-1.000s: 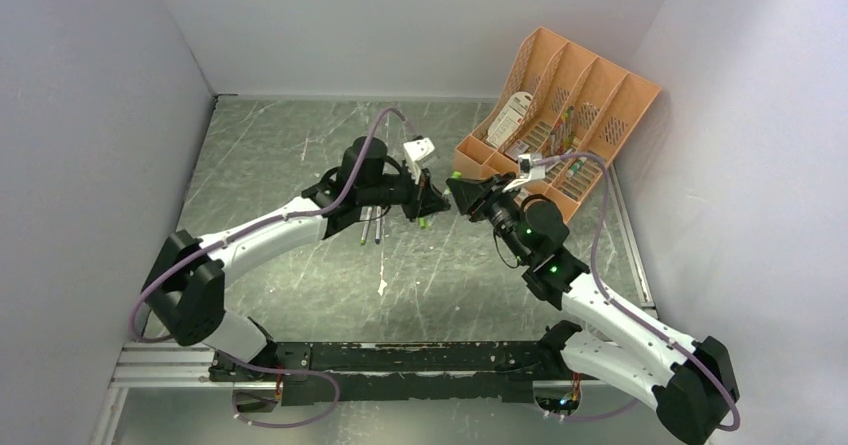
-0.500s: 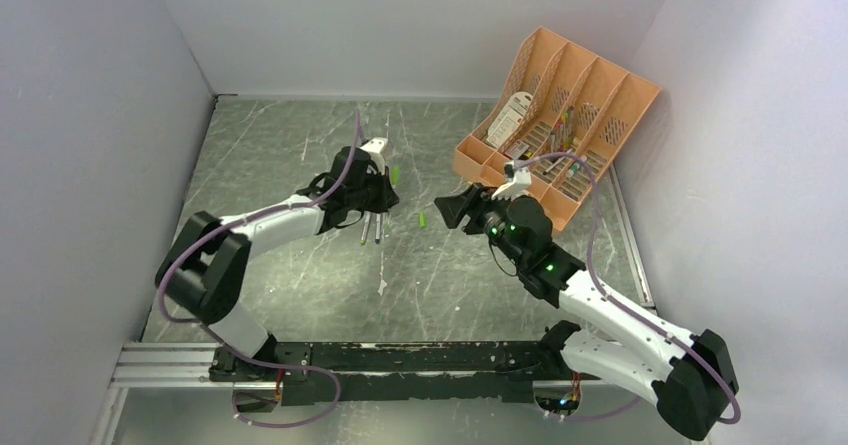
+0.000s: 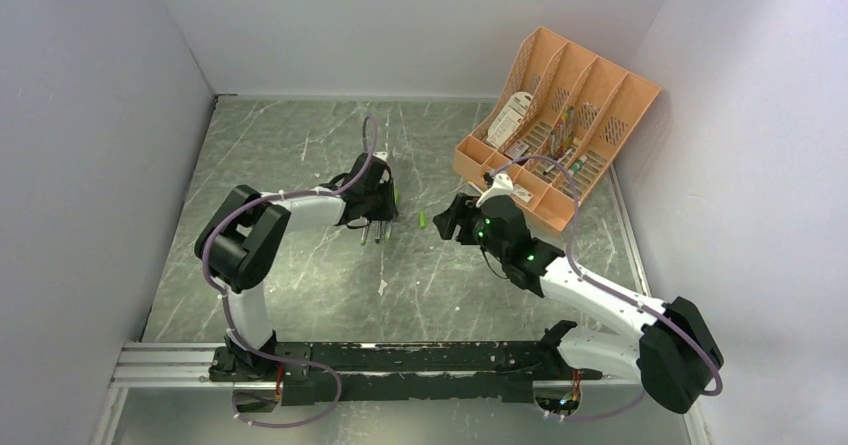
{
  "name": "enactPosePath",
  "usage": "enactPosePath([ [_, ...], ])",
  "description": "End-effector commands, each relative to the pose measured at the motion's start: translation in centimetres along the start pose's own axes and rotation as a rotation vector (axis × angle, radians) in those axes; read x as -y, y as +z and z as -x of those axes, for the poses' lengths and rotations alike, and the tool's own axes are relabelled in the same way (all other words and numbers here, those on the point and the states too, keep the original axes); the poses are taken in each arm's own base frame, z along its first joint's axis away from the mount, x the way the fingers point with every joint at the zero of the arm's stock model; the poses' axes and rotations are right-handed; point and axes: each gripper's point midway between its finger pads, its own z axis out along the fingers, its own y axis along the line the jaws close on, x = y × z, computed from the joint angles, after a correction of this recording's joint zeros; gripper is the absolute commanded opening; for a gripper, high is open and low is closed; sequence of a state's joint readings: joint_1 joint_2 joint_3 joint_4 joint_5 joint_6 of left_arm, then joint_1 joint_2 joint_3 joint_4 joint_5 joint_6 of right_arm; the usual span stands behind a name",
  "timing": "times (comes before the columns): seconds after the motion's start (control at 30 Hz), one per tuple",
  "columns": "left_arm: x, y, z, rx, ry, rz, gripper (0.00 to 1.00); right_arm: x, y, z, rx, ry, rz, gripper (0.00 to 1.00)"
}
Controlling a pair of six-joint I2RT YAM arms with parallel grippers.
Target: Insert the pens into the pen caps
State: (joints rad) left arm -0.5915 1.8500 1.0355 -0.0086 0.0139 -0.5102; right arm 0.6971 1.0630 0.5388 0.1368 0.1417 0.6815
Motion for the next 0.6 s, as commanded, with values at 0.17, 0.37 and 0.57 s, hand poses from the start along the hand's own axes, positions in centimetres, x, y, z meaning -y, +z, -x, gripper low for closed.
enactPosePath([
  [0.17,0.2,-0.4,1.0,0.022,-0.01,0.005,0.51,3.1,1.5,1.4,-0.02,-0.122,-0.194,0.65],
  [0.37,1.0,-2.0,2.7,0.096,-0.001,-0.027,0.53,7.8,1.6,2.8,0.012,-0.114,-0.397,0.66],
  [0.57,4.8,-5.7,5.7,0.223,0.036,-0.162,0.53,13.8,3.2,2.1,-0.111,-0.154,-0.614,0.8],
])
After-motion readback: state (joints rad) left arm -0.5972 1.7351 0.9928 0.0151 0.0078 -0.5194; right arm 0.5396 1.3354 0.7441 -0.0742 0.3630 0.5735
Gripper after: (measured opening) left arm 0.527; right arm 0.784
